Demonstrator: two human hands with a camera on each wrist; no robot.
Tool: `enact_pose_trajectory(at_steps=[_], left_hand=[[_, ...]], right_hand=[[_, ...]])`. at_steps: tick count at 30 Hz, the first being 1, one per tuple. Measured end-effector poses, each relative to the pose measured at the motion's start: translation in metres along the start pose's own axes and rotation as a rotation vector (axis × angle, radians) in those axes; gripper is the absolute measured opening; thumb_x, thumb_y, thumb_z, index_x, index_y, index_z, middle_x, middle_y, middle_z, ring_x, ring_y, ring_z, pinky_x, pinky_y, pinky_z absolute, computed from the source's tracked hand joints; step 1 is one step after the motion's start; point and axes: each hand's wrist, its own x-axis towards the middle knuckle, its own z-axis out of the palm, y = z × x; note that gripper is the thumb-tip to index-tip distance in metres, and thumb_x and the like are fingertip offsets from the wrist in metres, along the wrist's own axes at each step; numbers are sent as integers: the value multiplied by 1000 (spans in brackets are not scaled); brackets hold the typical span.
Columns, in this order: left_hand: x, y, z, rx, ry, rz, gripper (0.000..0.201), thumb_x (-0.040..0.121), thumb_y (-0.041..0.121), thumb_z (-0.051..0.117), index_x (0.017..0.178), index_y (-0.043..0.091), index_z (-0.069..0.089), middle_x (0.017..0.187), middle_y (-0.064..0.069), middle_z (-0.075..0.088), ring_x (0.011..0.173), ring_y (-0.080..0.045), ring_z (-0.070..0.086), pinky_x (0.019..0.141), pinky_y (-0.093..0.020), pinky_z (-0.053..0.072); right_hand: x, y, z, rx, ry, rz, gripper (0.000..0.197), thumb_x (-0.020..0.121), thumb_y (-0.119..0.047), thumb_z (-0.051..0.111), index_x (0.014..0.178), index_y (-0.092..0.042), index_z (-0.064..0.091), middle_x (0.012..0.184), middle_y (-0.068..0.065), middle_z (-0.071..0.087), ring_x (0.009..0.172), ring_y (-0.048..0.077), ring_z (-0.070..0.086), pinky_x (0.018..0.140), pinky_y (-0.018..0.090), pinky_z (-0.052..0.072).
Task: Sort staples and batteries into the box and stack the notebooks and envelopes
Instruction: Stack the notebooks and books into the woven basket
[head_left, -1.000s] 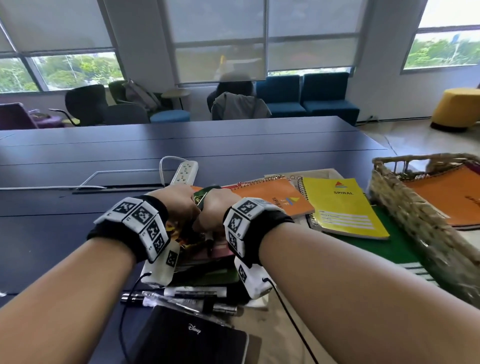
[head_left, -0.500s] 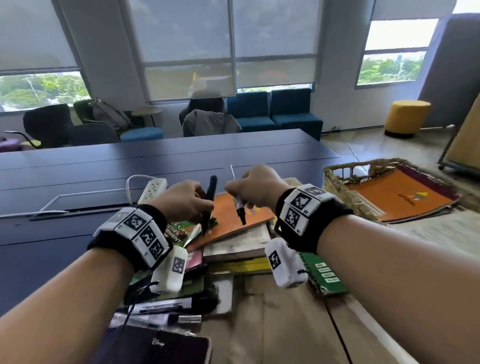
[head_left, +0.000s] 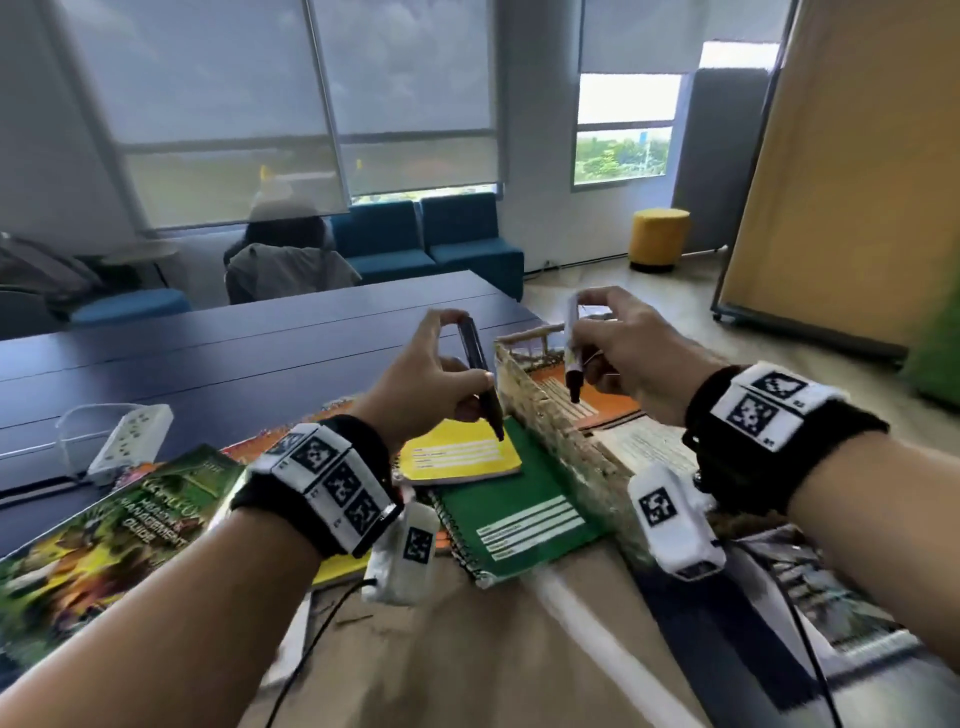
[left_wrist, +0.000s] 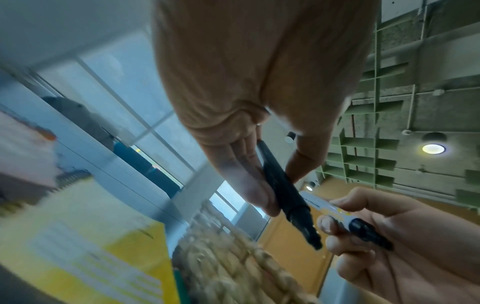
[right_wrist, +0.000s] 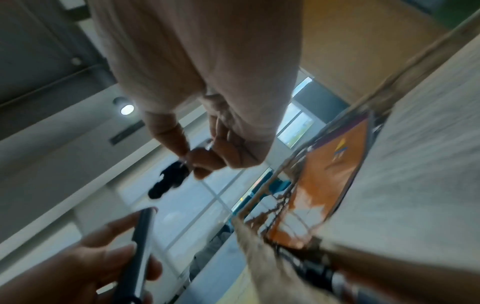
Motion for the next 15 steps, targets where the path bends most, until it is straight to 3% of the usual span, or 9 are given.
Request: enact_pose_trajectory(at_steps=[3, 7, 12, 15], left_hand=[[9, 9, 24, -15, -29, -8, 52, 94, -1, 67, 134, 19, 40, 87, -20, 71, 64, -21, 70, 63, -34, 63], [21, 21, 43, -47, -32, -30, 47, 95, -1, 66, 132, 12, 40, 84, -19, 67, 53, -15, 68, 51, -25, 58], [40, 24, 56, 7, -23, -71, 45, 95, 5, 69, 130, 10, 41, 91, -22, 72, 58, -19, 70, 61, -34, 62], [49, 23, 63, 62, -3, -85, 44, 95, 6, 70, 129, 10, 41, 93, -26, 72, 59, -21, 69, 61, -34, 62]], right_hand=[[-3, -3, -26, -27, -47, 86, 38, 94, -1, 56, 128, -19, 55, 70, 8, 58, 48, 15, 45, 48, 28, 30], [-6, -7, -47, -336, -182, 120, 44, 93, -2, 62, 131, -21, 51, 75, 10, 66, 52, 16, 54, 45, 25, 36], [-6, -1, -45, -652, -376, 153, 56, 91, -3, 67, 137, -28, 45, 88, 15, 71, 63, 20, 59, 46, 24, 40], [-6, 3, -38, -828, -531, 197, 57, 94, -9, 69, 142, -27, 44, 91, 12, 75, 68, 20, 66, 53, 26, 49]])
